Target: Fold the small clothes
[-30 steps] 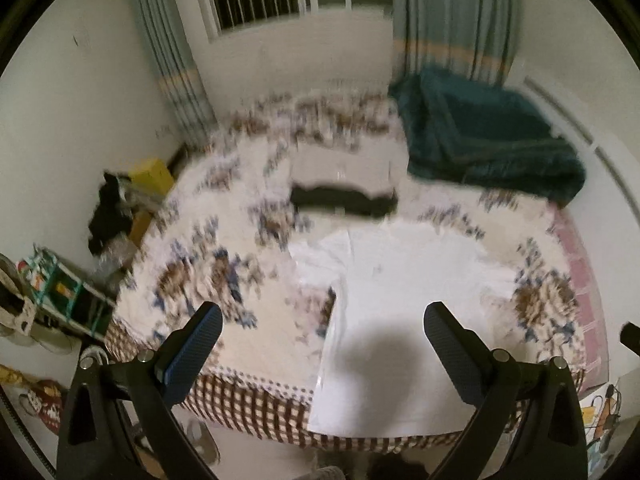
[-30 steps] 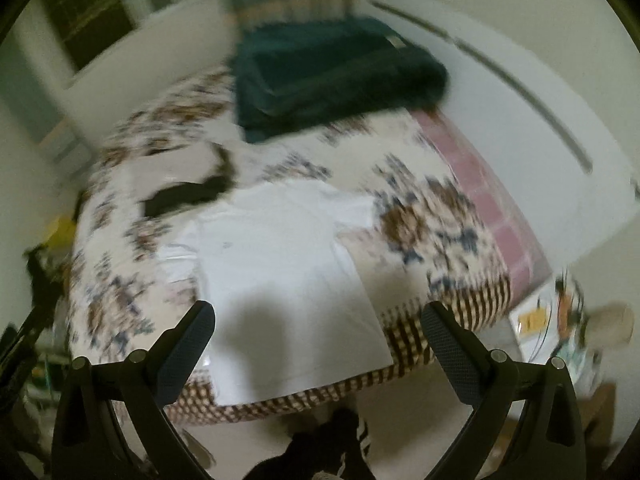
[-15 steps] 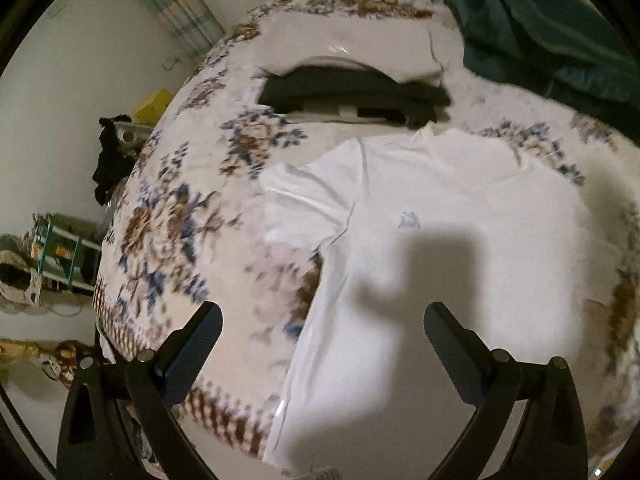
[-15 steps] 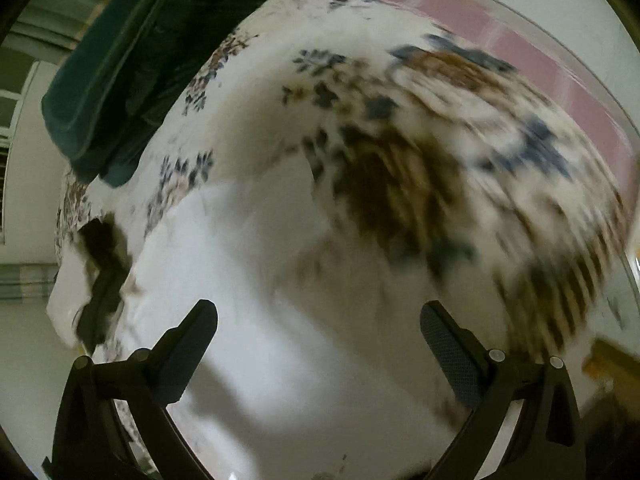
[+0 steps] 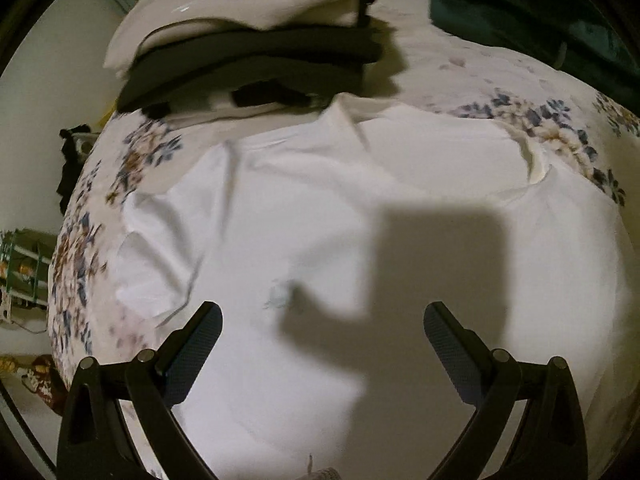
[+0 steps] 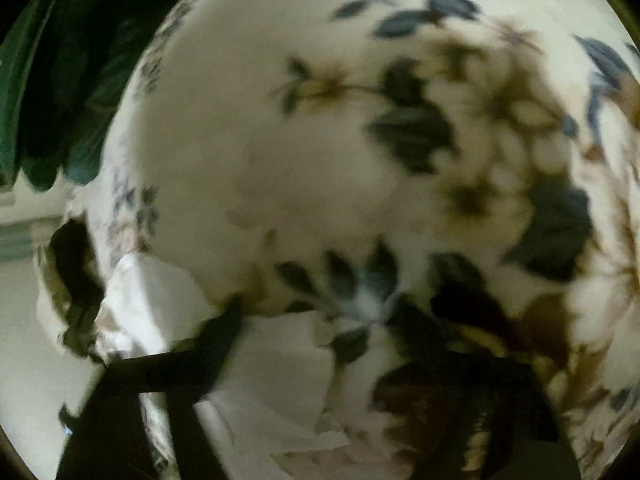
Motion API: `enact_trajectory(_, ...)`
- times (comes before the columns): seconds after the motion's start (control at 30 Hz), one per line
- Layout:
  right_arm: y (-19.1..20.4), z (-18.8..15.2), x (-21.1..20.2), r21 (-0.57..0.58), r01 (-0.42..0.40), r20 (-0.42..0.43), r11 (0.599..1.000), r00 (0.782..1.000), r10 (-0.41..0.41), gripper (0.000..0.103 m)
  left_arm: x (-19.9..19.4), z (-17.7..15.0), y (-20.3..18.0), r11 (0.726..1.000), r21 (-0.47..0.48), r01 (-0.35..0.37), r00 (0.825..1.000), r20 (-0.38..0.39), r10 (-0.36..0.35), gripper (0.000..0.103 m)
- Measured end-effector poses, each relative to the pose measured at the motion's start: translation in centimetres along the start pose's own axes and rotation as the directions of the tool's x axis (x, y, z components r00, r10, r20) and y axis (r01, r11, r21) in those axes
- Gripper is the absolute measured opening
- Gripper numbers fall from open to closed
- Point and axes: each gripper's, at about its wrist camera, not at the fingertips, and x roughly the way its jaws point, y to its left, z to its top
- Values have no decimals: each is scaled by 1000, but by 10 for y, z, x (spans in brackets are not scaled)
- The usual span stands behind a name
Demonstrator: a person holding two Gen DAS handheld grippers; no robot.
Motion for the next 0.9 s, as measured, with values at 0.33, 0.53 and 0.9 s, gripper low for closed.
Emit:
enact_trajectory(0.33, 28, 17, -28, 25, 47, 195, 999, 980, -50, 6, -3, 3, -16, 999, 36, -12, 1000, 20, 12, 103)
enact_trajectory(0.53, -1, -9, -21, 199, 71, 87, 977, 992, -90, 54, -7, -8, 0, 1000, -14, -4, 1000, 2, 4, 103)
enact_trajectory(0.9, -24, -125, 48, 499, -318, 174, 806, 948, 266, 59, 15, -65, 83, 984, -163, -66, 990, -138, 44, 103)
